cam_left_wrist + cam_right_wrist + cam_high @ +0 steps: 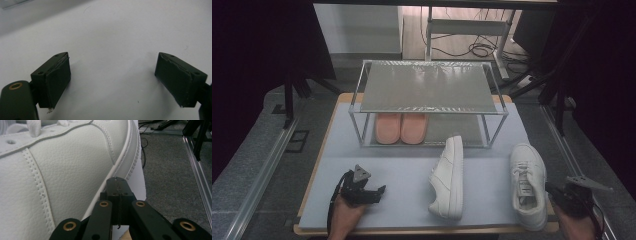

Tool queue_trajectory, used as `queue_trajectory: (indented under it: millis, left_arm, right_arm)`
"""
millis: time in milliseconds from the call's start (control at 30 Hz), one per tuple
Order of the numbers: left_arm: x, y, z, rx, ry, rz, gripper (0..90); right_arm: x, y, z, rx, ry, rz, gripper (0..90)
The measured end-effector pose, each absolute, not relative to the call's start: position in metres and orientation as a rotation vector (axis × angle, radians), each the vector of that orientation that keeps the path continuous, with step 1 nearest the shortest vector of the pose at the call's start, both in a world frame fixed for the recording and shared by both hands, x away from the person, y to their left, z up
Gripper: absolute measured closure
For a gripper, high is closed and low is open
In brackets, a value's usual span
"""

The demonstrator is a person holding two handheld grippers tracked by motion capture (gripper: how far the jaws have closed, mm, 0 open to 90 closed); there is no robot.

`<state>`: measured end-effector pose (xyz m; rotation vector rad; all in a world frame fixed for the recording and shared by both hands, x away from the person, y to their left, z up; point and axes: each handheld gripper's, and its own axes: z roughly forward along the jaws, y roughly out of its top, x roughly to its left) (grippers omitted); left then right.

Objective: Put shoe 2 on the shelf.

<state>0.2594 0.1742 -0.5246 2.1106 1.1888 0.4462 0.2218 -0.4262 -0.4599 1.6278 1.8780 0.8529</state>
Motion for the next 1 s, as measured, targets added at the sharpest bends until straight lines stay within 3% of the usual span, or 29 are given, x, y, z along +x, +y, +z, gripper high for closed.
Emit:
queue_trajectory:
  millis: [1000]
  left_arm:
    - [0.259,0.174,-0.525,2.110,1.188,0.447,13.3]
  right_arm:
    - [0.230,-0.421,-0.483,1.702,1.899,0.865,90.0]
